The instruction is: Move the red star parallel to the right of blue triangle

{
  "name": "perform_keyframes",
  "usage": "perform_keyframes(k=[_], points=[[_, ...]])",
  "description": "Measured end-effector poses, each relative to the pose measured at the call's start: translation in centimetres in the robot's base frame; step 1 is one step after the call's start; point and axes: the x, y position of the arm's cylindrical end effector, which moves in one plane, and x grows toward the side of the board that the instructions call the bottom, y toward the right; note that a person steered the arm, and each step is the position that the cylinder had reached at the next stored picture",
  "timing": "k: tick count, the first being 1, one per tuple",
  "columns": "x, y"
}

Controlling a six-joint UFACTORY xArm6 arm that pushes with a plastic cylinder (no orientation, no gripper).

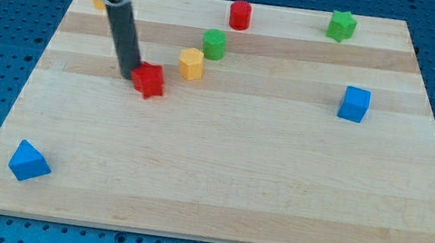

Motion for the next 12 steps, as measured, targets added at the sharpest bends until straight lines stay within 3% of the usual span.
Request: perform_keyframes(k=[1, 4, 6, 9, 11, 12], points=[[2.7, 2.8], [0.3, 6.7], [7.6, 13.2], [9.0, 13.8], [7.1, 13.9], [9.4, 13.9]])
